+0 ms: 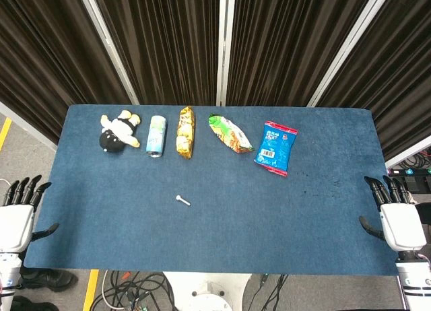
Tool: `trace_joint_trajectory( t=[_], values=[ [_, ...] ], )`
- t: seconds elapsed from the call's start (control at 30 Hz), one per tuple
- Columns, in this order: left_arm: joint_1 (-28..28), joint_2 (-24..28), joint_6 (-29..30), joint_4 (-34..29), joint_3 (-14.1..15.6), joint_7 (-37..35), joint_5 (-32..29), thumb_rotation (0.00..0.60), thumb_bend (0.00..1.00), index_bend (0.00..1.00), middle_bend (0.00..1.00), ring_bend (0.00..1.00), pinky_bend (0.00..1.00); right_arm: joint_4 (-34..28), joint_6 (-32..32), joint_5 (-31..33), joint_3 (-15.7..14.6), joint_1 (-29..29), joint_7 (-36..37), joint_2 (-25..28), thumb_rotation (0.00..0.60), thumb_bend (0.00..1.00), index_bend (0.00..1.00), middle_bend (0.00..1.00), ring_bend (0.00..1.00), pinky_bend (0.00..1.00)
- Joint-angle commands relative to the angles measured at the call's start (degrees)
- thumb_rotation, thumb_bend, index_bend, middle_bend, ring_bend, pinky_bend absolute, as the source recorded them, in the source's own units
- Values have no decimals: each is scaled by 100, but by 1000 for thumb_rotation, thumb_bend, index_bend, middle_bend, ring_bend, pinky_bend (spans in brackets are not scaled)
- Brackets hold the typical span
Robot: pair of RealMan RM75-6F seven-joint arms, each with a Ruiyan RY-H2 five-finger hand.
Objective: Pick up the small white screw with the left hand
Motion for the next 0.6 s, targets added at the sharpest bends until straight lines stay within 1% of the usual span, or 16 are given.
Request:
trace_joint_trajectory(
  t=[0.03,0.23,0.37,0.47,0.6],
  values=[
    [-5,-4,-11,5,2,-6,2,600,45,171,62,0,0,3,2,6,-5,-2,3,-5,600,176,82,128,0,41],
    [-19,6,3,-12,14,23,75,600,45,171,63,0,0,3,114,-41,-31,-54,17,11,600,176,82,128,0,41],
    [-129,46,-64,-51,10,77,235,600,44,171,62,0,0,8,208,-38,-32,-107,30,22,600,176,82,128,0,41],
    [-386,167,-299,-131,-5,95,500,600,44,171,62,0,0,14,245,-45,-36,-128,55,24,600,176,82,128,0,41],
    [-811,288,-716,-264,-114,-78,721,600,45,182,63,0,0,2,283,-77,-28,-129,31,47,600,176,82,128,0,41]
  ],
)
